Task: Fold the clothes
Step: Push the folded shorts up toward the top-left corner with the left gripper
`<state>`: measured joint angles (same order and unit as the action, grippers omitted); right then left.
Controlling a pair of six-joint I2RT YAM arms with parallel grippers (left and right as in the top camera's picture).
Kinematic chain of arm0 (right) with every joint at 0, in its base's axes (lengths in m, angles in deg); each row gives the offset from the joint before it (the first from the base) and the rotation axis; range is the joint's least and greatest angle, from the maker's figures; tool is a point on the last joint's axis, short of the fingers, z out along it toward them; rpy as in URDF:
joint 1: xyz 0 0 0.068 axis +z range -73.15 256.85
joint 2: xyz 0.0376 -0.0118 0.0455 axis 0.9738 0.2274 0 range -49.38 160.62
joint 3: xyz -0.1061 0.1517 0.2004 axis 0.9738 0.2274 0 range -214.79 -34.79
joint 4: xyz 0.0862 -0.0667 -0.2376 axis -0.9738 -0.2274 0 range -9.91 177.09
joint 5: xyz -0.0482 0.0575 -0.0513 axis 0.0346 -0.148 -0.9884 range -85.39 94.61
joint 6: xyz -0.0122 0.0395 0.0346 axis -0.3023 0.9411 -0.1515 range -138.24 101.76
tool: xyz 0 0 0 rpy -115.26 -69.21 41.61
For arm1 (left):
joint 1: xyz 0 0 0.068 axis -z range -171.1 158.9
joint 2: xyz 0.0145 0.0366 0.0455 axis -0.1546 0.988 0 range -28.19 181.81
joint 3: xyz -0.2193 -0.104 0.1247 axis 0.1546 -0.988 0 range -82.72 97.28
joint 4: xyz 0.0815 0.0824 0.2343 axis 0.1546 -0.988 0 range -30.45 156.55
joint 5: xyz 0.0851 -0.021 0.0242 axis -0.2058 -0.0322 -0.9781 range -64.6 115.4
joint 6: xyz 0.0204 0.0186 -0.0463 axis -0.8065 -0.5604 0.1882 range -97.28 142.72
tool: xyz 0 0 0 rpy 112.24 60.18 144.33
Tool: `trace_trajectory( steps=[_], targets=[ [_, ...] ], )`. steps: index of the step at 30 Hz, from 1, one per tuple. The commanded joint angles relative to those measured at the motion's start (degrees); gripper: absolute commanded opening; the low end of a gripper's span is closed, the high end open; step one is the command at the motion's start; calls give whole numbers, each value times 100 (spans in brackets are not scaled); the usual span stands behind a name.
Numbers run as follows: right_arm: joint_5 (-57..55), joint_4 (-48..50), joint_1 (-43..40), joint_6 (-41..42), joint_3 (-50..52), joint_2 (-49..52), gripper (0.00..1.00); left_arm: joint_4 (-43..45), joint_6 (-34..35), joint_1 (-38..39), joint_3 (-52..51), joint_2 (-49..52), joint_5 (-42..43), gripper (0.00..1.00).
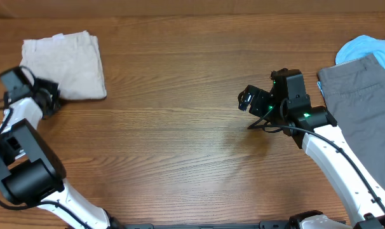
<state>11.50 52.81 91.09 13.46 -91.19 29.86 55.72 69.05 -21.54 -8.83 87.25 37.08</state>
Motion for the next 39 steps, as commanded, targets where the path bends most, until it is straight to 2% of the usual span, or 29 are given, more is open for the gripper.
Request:
trace_trajectory(
  steps=[1, 8, 15, 23, 30, 39],
  targets=[
    [24, 37, -11, -2, 20, -57, 100, -33, -105, 188, 262, 55, -269, 4],
    [24, 59, -11, -2, 20, 61, 100, -87, -90, 232, 264, 358, -678, 4],
    [22, 120, -11, -2, 20, 157, 100, 120, -127, 227, 422, 1023, -678, 4],
    [31, 151, -11, 2, 20, 157, 100, 57, -256, 229, 942, 1241, -734, 4],
    [369, 271, -4, 2, 20, 157, 100, 61, 258, 404, 986, 1327, -1209, 4],
    [348, 380, 131, 258, 20, 157, 100, 223, 949, 758, 988, 1777, -1204, 4]
  ],
)
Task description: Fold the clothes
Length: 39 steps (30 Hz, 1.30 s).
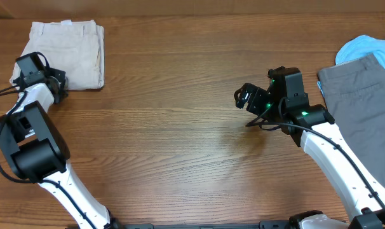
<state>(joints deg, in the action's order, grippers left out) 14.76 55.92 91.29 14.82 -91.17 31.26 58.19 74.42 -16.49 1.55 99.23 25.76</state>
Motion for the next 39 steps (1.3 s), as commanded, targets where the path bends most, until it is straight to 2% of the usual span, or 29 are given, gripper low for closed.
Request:
trace_trajectory(
  steps=[1, 17, 25, 39],
  targets=[
    [4, 87, 157, 122, 17, 17, 100, 9, 409, 289, -50, 638, -83, 4],
    [-173, 109, 289, 125, 17, 17, 100, 186, -13, 282, 28, 728, -273, 4],
    [-151, 142, 343, 168, 17, 17, 100, 286, -634, 264, 39, 728, -271, 7],
    [-157, 260, 511, 293, 17, 20, 100, 219, -671, 282, 181, 1025, -164, 8]
  ],
)
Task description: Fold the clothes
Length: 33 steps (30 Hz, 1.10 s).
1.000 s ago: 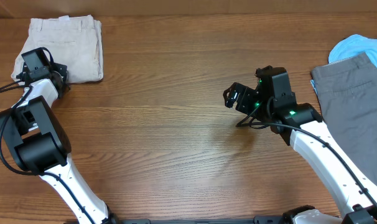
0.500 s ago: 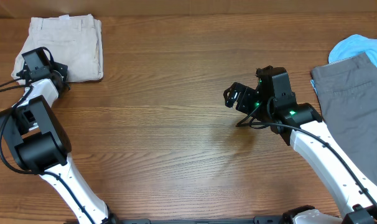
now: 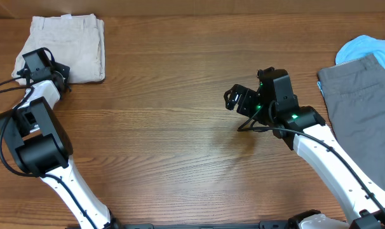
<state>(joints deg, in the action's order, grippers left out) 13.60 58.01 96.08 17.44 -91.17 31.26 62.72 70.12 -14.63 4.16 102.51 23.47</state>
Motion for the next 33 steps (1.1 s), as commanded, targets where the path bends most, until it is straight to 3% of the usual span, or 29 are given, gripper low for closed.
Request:
trace_trajectory(
  steps=[1, 5, 7, 12, 15, 19, 33],
  targets=[
    [-44, 50, 33, 31, 17, 20, 100, -286, -240, 96, -7, 778, 114, 8],
    [-57, 50, 33, 33, 17, 20, 100, -507, -243, 96, 232, 863, 179, 8],
    [-83, 50, 33, 33, 17, 24, 100, -592, -243, 105, 350, 861, 212, 19],
    [-83, 74, 33, 33, 17, 72, 100, -896, -243, 105, 535, 857, 579, 24],
    [-81, 70, 33, 31, 17, 79, 100, -1167, -243, 96, 638, 835, 640, 45],
    [-81, 46, 33, 28, 17, 79, 100, -1676, -243, 52, 807, 737, 645, 60],
    [-55, -11, 35, -140, 17, 79, 100, -4328, -256, -413, 984, -933, 566, 63]
  ],
)
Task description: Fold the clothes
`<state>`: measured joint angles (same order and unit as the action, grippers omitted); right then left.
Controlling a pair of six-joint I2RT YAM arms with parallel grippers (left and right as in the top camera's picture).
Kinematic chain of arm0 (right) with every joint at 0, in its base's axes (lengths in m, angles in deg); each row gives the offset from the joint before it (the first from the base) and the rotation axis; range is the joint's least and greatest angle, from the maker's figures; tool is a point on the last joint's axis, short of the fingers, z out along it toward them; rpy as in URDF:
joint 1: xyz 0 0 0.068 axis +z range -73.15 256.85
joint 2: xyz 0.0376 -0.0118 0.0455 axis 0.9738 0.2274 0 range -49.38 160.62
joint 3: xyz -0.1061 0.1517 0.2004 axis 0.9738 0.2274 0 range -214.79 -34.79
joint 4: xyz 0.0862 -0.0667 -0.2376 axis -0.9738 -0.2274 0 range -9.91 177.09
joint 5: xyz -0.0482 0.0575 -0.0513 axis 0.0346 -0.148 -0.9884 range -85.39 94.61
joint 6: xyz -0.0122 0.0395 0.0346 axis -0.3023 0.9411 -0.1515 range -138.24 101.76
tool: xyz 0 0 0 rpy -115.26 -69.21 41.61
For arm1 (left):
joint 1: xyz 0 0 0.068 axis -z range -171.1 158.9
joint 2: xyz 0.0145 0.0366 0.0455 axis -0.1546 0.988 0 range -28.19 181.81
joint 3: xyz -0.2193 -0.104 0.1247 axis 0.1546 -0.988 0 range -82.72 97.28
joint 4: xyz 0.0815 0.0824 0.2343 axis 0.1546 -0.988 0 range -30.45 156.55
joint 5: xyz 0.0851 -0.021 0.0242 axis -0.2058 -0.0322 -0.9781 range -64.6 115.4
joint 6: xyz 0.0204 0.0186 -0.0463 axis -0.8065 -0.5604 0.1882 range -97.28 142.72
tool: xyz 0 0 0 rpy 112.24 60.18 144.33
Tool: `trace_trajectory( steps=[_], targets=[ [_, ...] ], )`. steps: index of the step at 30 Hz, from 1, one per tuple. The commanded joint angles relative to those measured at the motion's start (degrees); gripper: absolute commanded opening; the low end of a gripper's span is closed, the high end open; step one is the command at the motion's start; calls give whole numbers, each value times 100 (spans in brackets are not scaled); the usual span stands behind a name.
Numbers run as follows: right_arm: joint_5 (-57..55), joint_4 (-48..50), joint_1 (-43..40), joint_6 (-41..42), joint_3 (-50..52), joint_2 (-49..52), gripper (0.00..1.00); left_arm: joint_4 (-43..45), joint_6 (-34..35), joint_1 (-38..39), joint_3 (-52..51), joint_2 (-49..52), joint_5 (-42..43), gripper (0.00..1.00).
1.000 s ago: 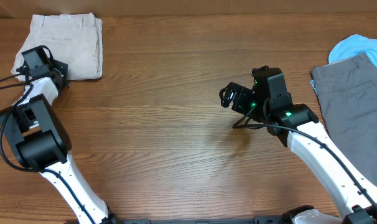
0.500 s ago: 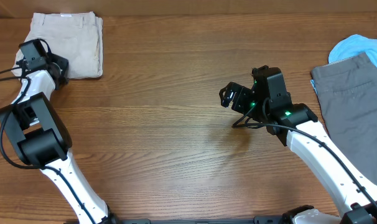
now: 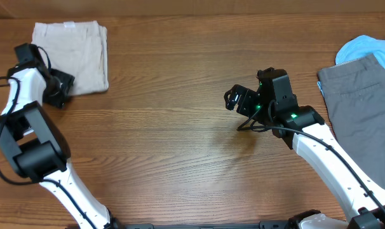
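Observation:
A folded beige garment (image 3: 75, 54) lies at the table's far left corner. My left gripper (image 3: 59, 89) sits just off its lower left edge, on the bare wood; whether its jaws are apart does not show from above. A grey garment (image 3: 361, 108) lies spread flat at the right edge, with a light blue garment (image 3: 370, 46) partly under its far end. My right gripper (image 3: 232, 100) hovers over the middle of the table, left of the grey garment, open and holding nothing.
The brown wooden table (image 3: 167, 146) fills the view. My right arm (image 3: 326, 159) runs from the front right toward the centre. My left arm (image 3: 27, 146) stands along the left edge.
My left gripper has moved from the beige garment's left edge to a spot just below its lower left corner. The garment sits slightly further right. The right arm has not moved.
At first the folded beige garment lay lower on the left, with my left gripper at its lower left corner. It then lay nearer the far edge, the gripper at its left side. Now the gripper is off the garment. My right gripper shifted slightly left.

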<state>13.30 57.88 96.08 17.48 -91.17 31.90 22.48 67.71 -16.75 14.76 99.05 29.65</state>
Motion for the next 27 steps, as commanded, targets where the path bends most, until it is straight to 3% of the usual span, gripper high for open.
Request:
trace_trajectory(
  steps=[1, 6, 9, 12, 13, 14, 19, 27],
  targets=[
    [-4, -15, 35, -168, 17, 15, 100, -415, -79, -258, -76, -758, -94, 63],
    [-4, -146, 35, -170, 17, 15, 100, -522, -752, -455, -76, -1515, -219, 68],
    [-4, -151, 35, -168, 17, 15, 100, -684, -636, -472, -76, -1775, -188, 59],
    [-4, -133, 35, -168, 17, 15, 100, -809, -619, -389, -90, -1781, 48, 36],
    [-4, -129, 35, -168, 17, 15, 100, -813, -621, -334, -133, -1751, 46, 23],
    [-4, -129, 35, -168, 17, 15, 100, -824, -634, -249, -190, -1694, -9, 4],
    [-4, -94, 33, -168, 17, 15, 100, -863, -988, 122, -251, -1241, -39, 4],
    [-7, -85, 33, -236, 17, 15, 100, -28, -962, 332, -249, -249, -15, 4]
  ],
)
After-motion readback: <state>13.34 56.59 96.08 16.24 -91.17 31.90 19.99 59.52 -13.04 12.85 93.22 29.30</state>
